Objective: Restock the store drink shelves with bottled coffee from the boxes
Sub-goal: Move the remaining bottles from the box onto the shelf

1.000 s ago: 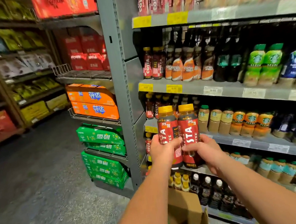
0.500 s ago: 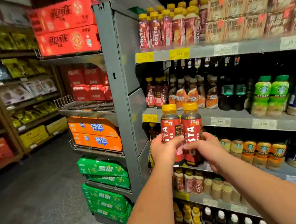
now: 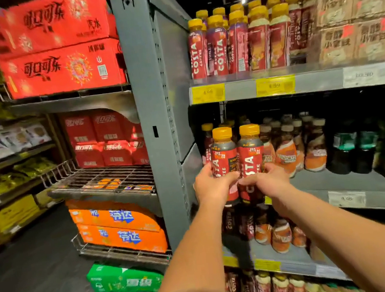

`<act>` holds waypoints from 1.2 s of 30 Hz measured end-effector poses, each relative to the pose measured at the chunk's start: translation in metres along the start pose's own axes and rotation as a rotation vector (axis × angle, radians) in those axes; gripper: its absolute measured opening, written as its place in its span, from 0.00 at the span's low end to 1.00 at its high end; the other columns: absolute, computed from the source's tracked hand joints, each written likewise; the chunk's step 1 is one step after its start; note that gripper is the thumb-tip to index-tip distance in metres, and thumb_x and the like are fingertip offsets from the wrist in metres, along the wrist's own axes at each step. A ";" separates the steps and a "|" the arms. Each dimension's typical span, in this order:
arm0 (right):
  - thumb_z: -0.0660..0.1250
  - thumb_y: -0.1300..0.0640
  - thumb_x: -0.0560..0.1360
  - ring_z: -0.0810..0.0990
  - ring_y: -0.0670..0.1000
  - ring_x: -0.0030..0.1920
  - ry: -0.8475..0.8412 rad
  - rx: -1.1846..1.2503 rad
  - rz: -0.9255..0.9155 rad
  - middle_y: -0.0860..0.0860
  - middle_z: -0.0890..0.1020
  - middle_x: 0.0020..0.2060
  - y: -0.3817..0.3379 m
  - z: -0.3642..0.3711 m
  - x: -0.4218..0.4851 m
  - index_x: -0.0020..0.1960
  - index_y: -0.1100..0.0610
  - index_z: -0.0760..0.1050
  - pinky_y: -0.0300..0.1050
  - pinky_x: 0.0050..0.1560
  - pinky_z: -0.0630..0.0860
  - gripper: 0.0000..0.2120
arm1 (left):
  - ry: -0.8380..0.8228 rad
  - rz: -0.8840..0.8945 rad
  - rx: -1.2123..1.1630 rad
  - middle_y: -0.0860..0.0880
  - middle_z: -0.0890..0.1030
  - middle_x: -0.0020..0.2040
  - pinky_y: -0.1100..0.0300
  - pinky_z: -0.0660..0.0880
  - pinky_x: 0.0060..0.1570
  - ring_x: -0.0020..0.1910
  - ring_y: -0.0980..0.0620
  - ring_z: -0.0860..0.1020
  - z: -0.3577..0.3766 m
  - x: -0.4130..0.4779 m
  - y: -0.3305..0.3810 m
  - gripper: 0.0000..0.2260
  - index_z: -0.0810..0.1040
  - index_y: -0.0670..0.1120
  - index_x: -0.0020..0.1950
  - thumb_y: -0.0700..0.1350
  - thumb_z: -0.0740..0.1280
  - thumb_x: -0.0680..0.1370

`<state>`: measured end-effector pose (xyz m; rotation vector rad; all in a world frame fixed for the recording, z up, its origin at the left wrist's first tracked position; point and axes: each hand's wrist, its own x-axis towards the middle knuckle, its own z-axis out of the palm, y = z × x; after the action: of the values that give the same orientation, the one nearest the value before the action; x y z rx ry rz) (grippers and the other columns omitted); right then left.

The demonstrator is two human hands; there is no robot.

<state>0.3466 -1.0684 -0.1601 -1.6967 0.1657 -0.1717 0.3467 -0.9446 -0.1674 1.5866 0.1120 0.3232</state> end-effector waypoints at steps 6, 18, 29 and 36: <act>0.77 0.64 0.65 0.77 0.50 0.42 0.028 -0.005 0.022 0.49 0.79 0.40 -0.002 0.022 0.046 0.51 0.54 0.74 0.43 0.43 0.72 0.19 | 0.021 0.032 0.067 0.52 0.84 0.44 0.55 0.80 0.48 0.43 0.53 0.83 0.005 0.052 -0.012 0.16 0.79 0.49 0.51 0.42 0.78 0.65; 0.79 0.65 0.62 0.80 0.51 0.42 -0.007 -0.118 -0.055 0.51 0.83 0.42 0.008 0.044 0.109 0.48 0.55 0.79 0.42 0.39 0.73 0.17 | 0.210 0.045 0.267 0.54 0.83 0.44 0.57 0.75 0.46 0.45 0.52 0.80 0.025 0.103 -0.026 0.14 0.78 0.52 0.49 0.48 0.77 0.66; 0.78 0.62 0.63 0.80 0.52 0.44 0.025 -0.202 -0.034 0.53 0.84 0.45 0.028 0.063 0.124 0.53 0.58 0.79 0.45 0.45 0.76 0.19 | 0.259 0.064 0.534 0.46 0.80 0.53 0.52 0.74 0.52 0.54 0.45 0.76 0.034 0.118 -0.052 0.16 0.71 0.45 0.57 0.46 0.71 0.73; 0.78 0.55 0.65 0.79 0.50 0.43 0.016 -0.335 -0.126 0.52 0.83 0.45 0.034 0.063 0.124 0.51 0.55 0.77 0.41 0.41 0.70 0.17 | 0.277 0.067 0.634 0.45 0.79 0.58 0.53 0.74 0.54 0.58 0.46 0.78 0.036 0.113 -0.053 0.23 0.66 0.42 0.69 0.48 0.66 0.78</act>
<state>0.4811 -1.0372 -0.1997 -2.0409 0.1034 -0.2630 0.4712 -0.9457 -0.2049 2.1662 0.4069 0.6005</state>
